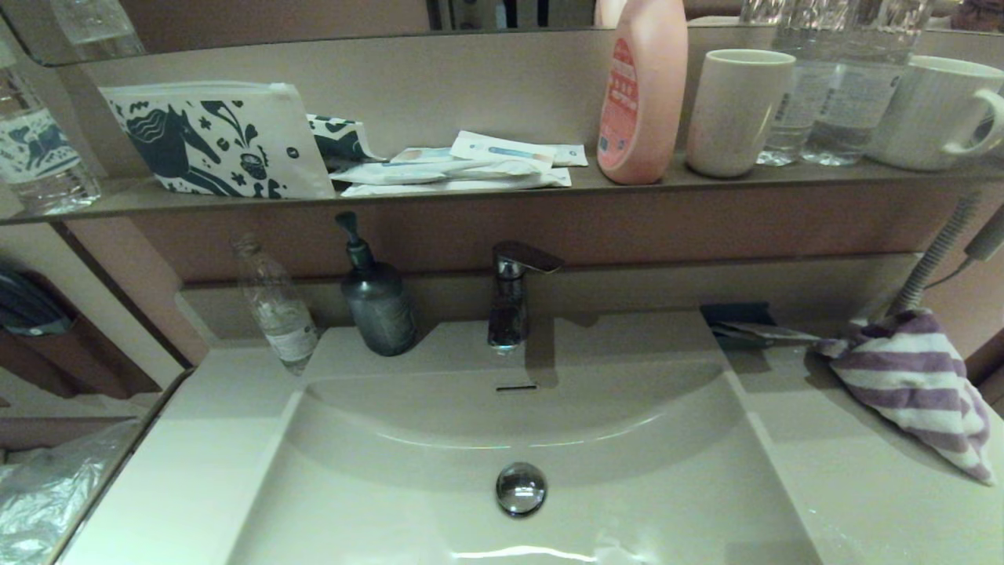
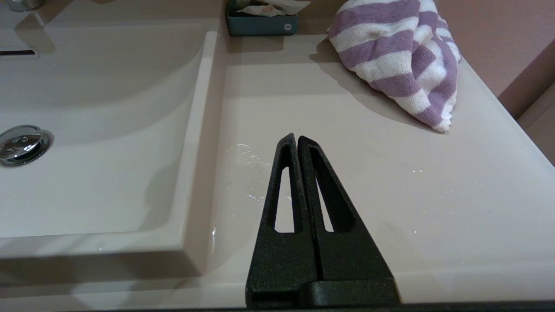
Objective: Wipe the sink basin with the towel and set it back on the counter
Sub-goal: Turn on the faucet
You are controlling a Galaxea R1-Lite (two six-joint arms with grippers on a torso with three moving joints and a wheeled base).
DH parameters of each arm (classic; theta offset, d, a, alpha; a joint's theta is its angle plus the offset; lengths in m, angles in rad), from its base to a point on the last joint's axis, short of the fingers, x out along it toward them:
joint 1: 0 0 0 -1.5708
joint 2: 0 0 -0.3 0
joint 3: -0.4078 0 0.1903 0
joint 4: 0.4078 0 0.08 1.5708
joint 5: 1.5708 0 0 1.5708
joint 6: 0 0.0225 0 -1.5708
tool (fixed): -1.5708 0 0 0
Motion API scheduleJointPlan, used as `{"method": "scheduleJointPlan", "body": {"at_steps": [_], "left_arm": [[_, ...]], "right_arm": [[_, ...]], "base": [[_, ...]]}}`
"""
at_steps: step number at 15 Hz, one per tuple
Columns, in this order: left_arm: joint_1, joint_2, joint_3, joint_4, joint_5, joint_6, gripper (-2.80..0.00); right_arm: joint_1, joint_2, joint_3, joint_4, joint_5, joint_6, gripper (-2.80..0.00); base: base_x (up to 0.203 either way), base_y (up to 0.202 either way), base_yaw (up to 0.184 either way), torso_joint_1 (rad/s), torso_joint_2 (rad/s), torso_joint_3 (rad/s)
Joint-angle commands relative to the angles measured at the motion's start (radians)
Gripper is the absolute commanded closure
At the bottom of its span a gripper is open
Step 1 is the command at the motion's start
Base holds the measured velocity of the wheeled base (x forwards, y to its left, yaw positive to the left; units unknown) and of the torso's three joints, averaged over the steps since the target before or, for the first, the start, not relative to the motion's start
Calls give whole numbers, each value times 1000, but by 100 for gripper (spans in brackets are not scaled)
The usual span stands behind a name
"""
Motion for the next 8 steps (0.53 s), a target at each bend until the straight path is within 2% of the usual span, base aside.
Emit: {"method": "scheduleJointPlan", "body": {"at_steps": [1, 3, 5, 8], "left_arm": [[0, 0, 0, -3, 2, 2, 0], [0, 0, -44, -14, -5, 5, 0], [0, 23, -126, 36, -46, 6, 0], [0, 107, -168, 53, -77, 6, 0]], "right_arm": [[0, 0, 0, 0, 0, 0, 0], [0, 0, 0, 0, 0, 0, 0], [0, 0, 0, 0, 0, 0, 0], [0, 0, 0, 0, 0, 0, 0]], "base": [[0, 0, 0, 0, 0, 0], [0, 0, 0, 0, 0, 0], [0, 0, 0, 0, 0, 0], [0, 0, 0, 0, 0, 0]]}}
